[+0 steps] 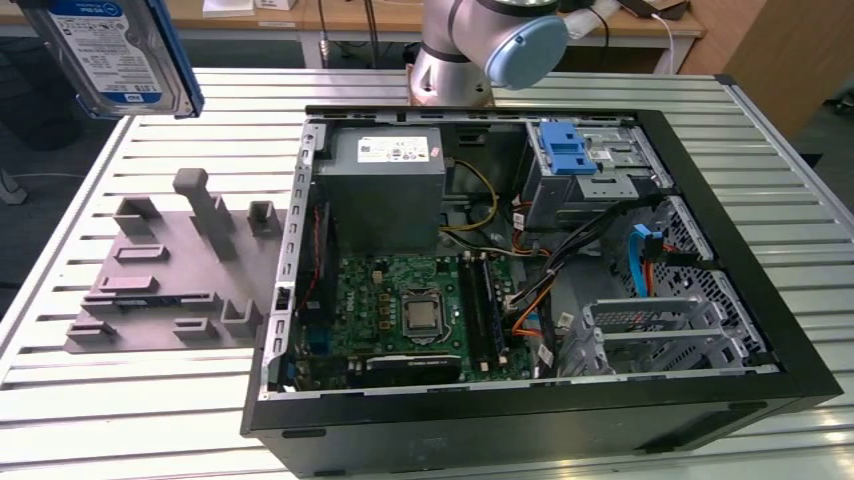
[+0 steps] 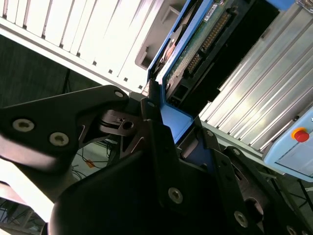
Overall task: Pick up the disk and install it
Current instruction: 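Pick up the disk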
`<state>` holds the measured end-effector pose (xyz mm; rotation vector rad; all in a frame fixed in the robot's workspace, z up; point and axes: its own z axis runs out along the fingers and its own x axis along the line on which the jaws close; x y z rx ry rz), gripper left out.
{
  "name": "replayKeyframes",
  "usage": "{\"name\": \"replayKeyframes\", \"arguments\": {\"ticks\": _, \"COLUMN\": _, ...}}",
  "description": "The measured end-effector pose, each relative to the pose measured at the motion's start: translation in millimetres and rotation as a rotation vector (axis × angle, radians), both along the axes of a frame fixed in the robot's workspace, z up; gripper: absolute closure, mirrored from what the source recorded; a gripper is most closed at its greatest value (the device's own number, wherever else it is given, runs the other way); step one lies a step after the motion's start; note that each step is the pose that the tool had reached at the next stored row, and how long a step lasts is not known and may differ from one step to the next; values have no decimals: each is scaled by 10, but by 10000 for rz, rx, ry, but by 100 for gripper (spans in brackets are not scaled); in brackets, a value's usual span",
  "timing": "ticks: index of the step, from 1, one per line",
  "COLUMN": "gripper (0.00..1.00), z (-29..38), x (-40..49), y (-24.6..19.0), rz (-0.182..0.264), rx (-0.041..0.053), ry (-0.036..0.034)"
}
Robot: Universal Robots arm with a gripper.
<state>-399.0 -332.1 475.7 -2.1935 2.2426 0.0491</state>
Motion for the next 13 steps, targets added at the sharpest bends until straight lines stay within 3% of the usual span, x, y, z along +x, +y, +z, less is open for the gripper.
{"name": "replayKeyframes", "arguments": {"ticks": 6, "gripper": 64, "z": 1, "x": 2, "y": -7, "rz": 2, "rx": -1, "ry": 1}}
{"name": "replayKeyframes", "arguments": {"ticks": 13, "gripper": 64, "z": 0, "x": 1, "y": -69, "rz": 1, "rx": -12, "ry": 1}}
